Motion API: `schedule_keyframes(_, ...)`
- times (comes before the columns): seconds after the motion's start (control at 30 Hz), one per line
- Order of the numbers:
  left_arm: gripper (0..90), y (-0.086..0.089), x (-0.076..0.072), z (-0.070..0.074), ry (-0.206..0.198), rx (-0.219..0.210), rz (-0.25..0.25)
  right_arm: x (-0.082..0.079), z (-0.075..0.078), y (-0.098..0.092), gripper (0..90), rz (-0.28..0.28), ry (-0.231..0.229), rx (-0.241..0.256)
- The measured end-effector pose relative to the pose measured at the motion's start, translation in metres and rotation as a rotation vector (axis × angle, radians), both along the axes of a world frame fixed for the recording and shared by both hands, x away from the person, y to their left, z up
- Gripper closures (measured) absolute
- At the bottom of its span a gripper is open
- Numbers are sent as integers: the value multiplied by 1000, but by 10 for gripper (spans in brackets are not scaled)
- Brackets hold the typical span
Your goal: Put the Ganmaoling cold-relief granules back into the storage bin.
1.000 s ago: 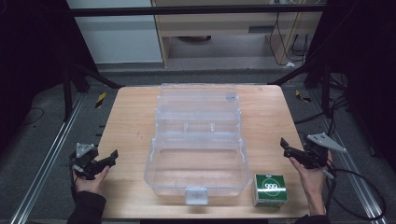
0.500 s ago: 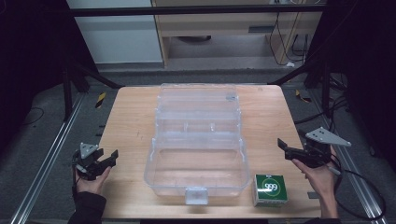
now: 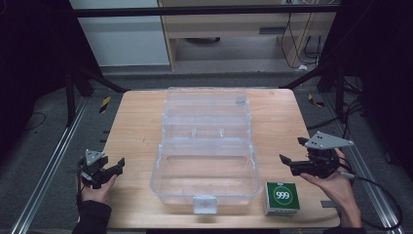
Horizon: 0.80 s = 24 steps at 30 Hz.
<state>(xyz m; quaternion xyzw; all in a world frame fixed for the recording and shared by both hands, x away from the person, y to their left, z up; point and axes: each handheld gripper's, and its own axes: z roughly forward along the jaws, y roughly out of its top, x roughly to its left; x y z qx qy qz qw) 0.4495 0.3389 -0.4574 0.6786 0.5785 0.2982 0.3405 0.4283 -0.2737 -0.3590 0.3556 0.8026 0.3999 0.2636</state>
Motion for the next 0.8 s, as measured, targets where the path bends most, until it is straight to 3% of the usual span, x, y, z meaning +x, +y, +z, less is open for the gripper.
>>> schedule_keyframes(0.1,336,-1,0,-1,3,2,-7,-4,4,2,159,41,21,-17)
schedule_keyframes(0.4,300,-6,1,-5,24,6,-40,-12,8,9,116,166,91,-126)
schedule_keyframes(0.8,278,-9,2,-8,35,7,-54,-18,5,17,98,286,144,-160)
